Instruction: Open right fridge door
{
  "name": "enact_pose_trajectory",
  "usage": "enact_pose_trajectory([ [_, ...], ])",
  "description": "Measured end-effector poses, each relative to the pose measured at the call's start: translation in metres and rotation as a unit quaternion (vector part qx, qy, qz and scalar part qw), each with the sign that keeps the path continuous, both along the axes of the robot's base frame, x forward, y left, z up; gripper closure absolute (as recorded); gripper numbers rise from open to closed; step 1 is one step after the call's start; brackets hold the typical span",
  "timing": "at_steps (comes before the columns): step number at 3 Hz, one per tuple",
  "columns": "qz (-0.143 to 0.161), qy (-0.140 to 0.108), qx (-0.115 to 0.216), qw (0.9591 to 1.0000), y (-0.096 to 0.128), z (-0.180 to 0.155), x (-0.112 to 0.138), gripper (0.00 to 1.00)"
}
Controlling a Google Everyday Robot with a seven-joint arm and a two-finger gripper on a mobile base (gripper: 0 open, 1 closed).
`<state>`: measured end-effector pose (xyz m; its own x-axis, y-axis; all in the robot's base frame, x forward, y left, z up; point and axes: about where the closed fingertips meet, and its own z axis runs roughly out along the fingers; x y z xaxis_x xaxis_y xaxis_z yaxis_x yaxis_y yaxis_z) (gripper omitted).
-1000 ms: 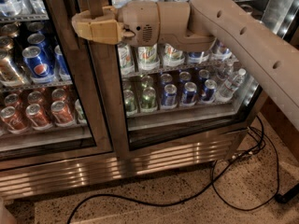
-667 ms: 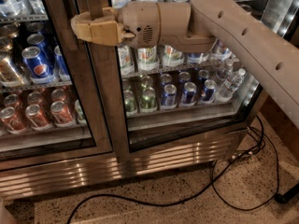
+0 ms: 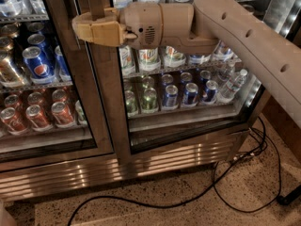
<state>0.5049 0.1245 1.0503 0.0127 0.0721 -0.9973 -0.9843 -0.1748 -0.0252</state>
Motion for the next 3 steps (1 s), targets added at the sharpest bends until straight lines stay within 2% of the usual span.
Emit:
enact_pose_trajectory([
  [3,0.0,0.01,0.001,1.0,-0.0034,0.0007,-0.0097,1.0],
])
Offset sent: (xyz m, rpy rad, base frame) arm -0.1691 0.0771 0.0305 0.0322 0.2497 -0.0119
